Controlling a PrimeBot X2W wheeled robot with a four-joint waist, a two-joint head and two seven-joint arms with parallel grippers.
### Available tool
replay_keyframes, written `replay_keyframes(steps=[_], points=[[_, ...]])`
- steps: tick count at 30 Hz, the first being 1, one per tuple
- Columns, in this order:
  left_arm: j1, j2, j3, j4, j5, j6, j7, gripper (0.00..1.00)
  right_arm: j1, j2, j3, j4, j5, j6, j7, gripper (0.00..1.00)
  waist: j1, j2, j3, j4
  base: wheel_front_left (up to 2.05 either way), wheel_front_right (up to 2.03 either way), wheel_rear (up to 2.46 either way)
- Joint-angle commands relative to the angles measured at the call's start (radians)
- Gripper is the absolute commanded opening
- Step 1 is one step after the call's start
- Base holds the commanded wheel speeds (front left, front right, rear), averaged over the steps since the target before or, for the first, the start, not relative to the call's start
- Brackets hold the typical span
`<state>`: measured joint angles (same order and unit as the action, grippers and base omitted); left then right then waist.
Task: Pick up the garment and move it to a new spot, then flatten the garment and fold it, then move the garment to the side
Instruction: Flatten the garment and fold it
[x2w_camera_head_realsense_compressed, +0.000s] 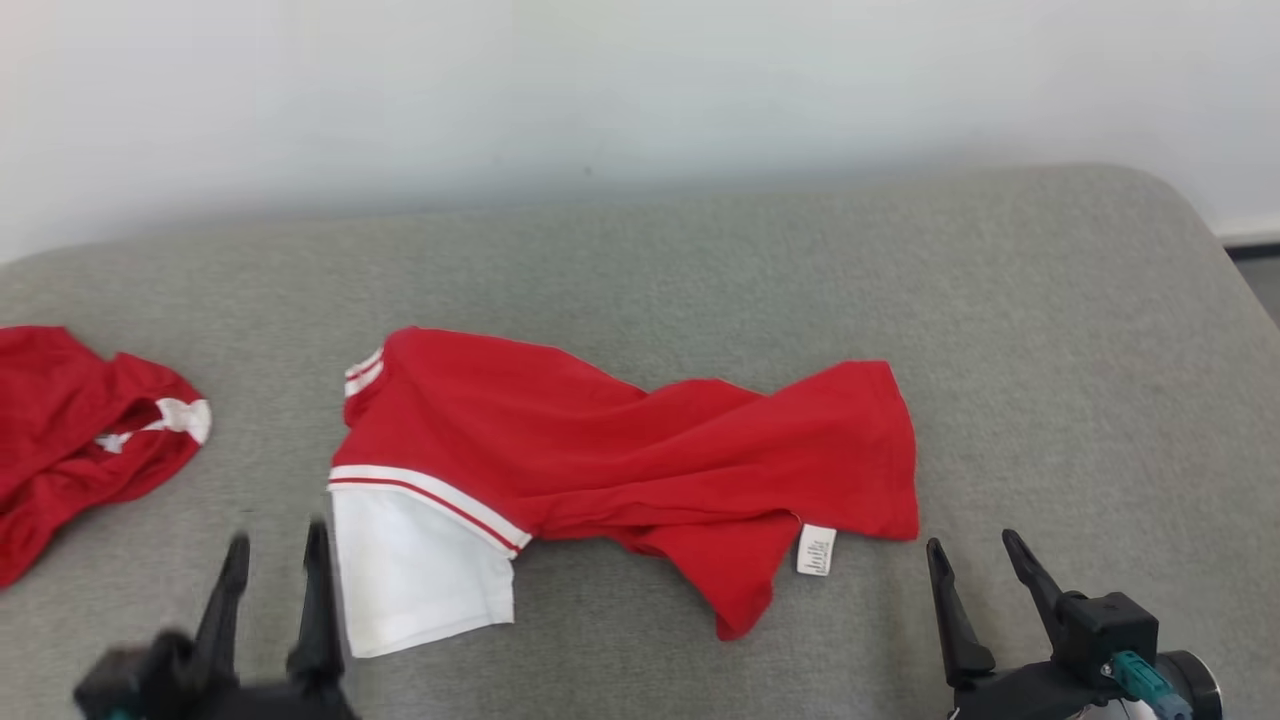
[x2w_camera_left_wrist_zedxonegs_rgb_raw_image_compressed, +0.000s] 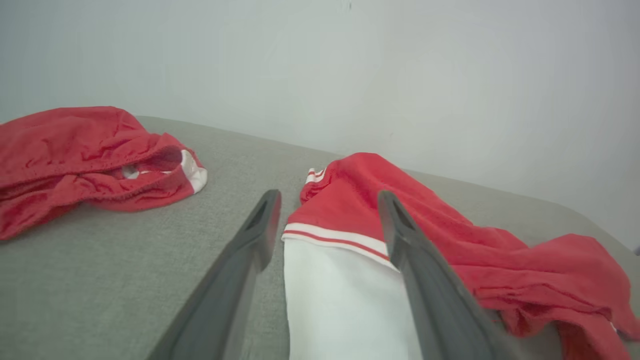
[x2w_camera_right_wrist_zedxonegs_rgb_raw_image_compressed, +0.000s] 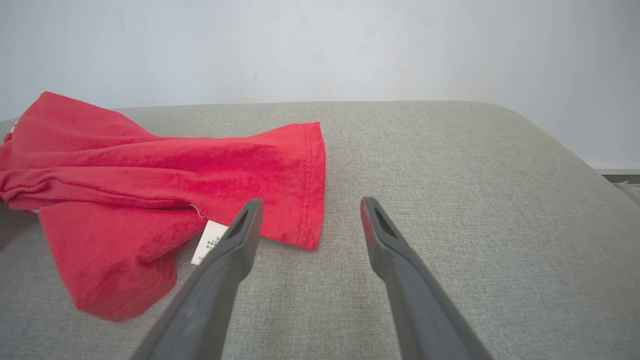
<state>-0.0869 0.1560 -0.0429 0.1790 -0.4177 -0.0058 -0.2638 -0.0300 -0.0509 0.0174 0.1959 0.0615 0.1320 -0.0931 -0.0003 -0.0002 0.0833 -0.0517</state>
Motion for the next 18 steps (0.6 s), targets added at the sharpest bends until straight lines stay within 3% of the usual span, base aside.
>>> replay_keyframes(steps=[1, 10, 18], points=[[0.023, 0.000, 0.009, -0.015, 0.011, -0.004, 0.000, 1.00, 0.005, -0.002, 0.000, 0.005, 0.003, -0.003, 0.005, 1.00, 0.0003, 0.0002, -0.035, 0.034, 0.00, 0.00, 0.00], [0.192, -0.047, 0.059, -0.115, 0.040, -0.020, 0.000, 1.00, -0.059, -0.019, -0.031, 0.090, 0.009, -0.003, 0.083, 1.00, 0.0003, 0.0002, -0.036, 0.056, 0.00, 0.00, 0.00], [0.177, -0.066, 0.062, -0.114, 0.056, -0.036, -0.001, 1.00, -0.171, -0.029, -0.052, 0.260, 0.027, -0.003, 0.186, 1.00, 0.0003, 0.0002, -0.006, 0.087, 0.00, 0.00, 0.00]])
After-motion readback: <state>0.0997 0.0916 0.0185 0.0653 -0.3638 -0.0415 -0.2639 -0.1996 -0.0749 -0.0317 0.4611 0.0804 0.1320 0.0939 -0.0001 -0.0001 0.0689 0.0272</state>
